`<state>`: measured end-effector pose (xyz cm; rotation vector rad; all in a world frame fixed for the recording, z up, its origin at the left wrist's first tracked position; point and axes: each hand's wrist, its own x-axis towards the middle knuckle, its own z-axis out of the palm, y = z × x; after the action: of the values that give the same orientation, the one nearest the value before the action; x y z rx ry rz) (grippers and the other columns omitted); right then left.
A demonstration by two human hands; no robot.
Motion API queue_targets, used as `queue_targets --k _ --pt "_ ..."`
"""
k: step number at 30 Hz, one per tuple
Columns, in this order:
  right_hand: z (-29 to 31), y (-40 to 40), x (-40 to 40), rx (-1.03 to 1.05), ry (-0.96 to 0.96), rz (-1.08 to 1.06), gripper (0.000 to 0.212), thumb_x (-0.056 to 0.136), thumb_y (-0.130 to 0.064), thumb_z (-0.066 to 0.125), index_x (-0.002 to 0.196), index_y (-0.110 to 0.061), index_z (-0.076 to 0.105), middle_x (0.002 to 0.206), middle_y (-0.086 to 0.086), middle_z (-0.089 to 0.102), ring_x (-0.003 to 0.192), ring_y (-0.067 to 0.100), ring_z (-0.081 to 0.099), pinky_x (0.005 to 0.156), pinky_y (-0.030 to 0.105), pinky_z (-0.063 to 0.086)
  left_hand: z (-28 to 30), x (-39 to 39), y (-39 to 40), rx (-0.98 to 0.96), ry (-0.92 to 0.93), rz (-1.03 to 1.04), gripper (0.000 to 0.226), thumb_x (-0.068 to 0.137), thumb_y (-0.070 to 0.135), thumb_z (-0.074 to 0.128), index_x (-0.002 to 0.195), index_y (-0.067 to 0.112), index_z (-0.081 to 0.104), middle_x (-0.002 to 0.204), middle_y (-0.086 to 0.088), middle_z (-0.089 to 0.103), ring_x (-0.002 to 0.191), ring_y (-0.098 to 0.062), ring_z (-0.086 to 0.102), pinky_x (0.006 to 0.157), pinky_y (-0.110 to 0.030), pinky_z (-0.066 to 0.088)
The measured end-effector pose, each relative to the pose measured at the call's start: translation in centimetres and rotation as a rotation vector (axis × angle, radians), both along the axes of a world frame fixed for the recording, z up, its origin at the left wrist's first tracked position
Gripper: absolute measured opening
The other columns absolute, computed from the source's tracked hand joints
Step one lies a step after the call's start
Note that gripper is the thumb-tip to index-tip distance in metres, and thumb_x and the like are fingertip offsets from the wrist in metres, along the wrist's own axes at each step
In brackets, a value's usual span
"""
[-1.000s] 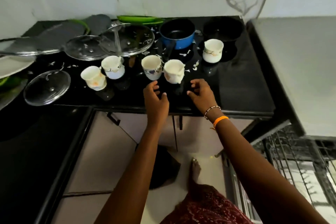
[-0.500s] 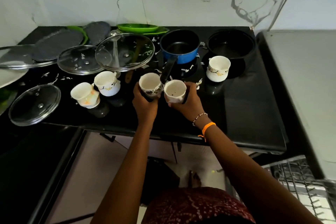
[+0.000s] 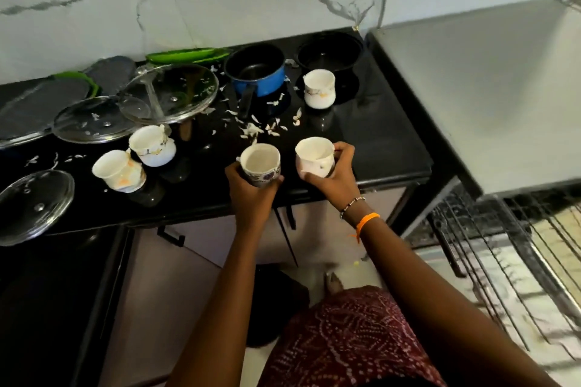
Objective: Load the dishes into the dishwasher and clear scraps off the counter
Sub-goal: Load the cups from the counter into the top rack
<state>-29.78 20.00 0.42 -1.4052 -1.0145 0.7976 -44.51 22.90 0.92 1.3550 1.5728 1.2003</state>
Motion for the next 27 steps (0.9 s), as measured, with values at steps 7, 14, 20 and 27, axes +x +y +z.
queue_targets --k 7,14,20,27 --pt "-1.3 -12.0 4.8 0.068 0.057 -0.277 0.069 0.058 -0.036 0.071 0.113 -0.02 0.032 0.109 -0.014 0.041 0.098 -0.012 0.048 0.081 0.01 0.044 -0.7 6.0 -7.7 0.145 0.061 -0.361 0.069 0.055 0.017 0.088 0.108 0.024 0.044 0.115 -0.003 0.052 0.1 -0.013 0.057 0.079 -0.016 0.05" --pt "-4.1 -21.6 13.4 -0.034 0.033 -0.675 0.063 0.061 -0.043 0.064 0.115 -0.016 0.048 0.115 0.001 0.053 0.106 0.014 0.052 0.091 0.031 0.046 -2.4 16.5 -13.2 0.177 0.14 -0.793 0.068 0.05 0.009 0.089 0.109 0.011 0.056 0.11 0.003 0.044 0.094 -0.004 0.049 0.081 -0.007 0.043" --pt "-8.6 -29.3 21.8 -0.305 0.074 -0.819 0.065 0.06 -0.034 0.073 0.117 -0.015 0.049 0.117 0.005 0.052 0.106 0.02 0.052 0.091 0.043 0.048 -6.0 27.1 -17.4 0.114 0.354 -1.123 0.07 0.048 0.001 0.085 0.112 0.013 0.059 0.113 -0.004 0.045 0.1 -0.017 0.054 0.089 -0.004 0.037" --pt "-13.3 -35.8 29.0 -0.543 0.04 -0.936 0.066 0.062 -0.012 0.083 0.114 -0.002 0.043 0.112 0.013 0.051 0.104 0.027 0.053 0.083 0.027 0.044 -9.5 35.4 -21.3 0.009 0.544 -1.257 0.069 0.056 0.008 0.083 0.118 0.017 0.056 0.119 -0.008 0.042 0.108 -0.025 0.05 0.089 -0.02 0.037"
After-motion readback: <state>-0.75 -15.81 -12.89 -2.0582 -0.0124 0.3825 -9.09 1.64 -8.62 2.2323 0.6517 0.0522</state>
